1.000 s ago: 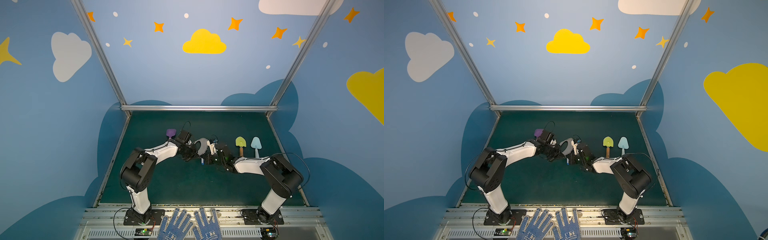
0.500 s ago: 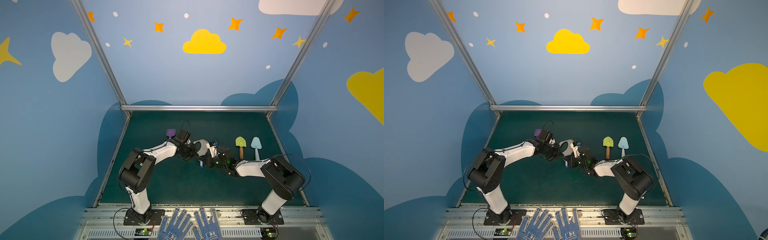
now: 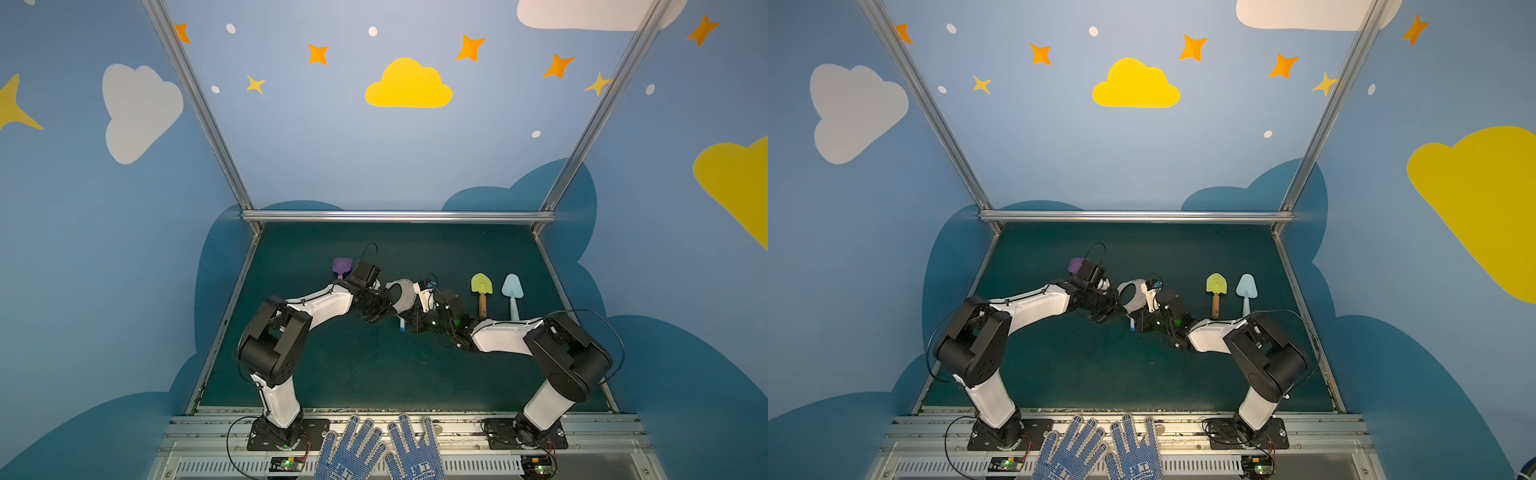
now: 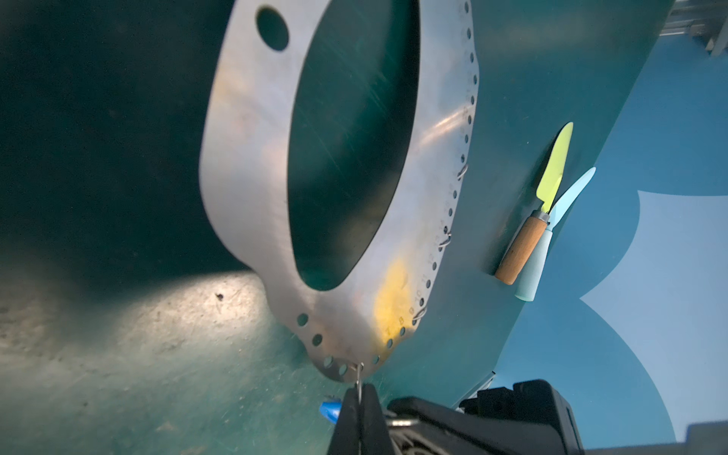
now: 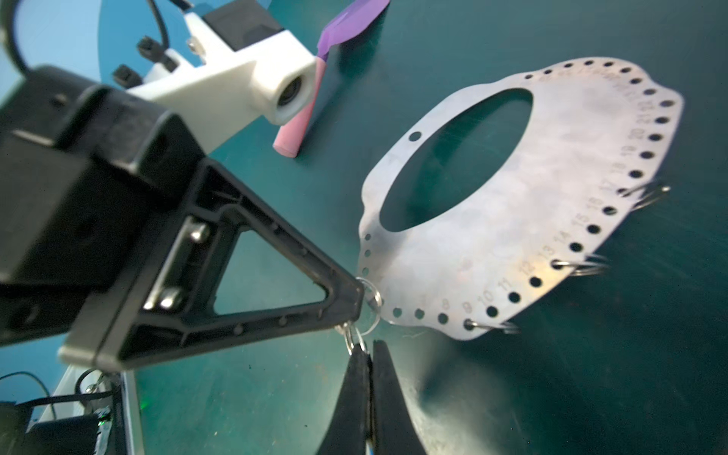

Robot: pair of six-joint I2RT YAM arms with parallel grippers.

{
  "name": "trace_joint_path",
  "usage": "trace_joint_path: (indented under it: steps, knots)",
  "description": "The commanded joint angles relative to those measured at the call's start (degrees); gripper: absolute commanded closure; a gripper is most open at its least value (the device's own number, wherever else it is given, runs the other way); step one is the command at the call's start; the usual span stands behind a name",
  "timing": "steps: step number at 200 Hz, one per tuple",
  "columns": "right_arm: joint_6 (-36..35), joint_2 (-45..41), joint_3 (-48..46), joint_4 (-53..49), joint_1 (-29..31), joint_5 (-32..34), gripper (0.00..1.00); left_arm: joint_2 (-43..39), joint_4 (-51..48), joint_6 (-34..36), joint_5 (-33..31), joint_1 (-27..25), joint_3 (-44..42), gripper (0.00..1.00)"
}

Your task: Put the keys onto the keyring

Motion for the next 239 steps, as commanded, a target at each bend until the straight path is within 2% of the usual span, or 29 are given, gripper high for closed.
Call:
trace_joint_path:
  steps: [1,93,150,182,198,239]
  knots:
    - [0.19,0.54,1.80,-2.95,0.04,2.26,1.00,-2.32,0.27,-0.13,0.75,-0.11,-0.36,0.96]
    - [0.17,0.98,2.06,-2.45,0.19,0.98,1.00,-1.28,0.33,0.11,0.95,-0.17,-0.19,0.96]
    - [-1.99,-1.32,0.98,-6.24,0.04,1.89,1.00,2.67,-8.20,5.74,-6.64,-0.20,1.81,0.96]
    - [-5.02,-5.01,-0.57,-5.83,0.02,1.34,1.00,1.07,-9.65,5.92,-8.37,-0.02,1.97,0.72]
    - [-6.93,-7.64,-3.07,-4.61,0.00,2.44,1.00,-1.02,-9.62,5.64,-8.53,0.06,1.94,0.63]
    - [-15.75,-12.73,-4.34,-4.92,0.41,8.67,1.00,-6.67,-9.09,4.38,-5.61,0.85,2.40,0.59]
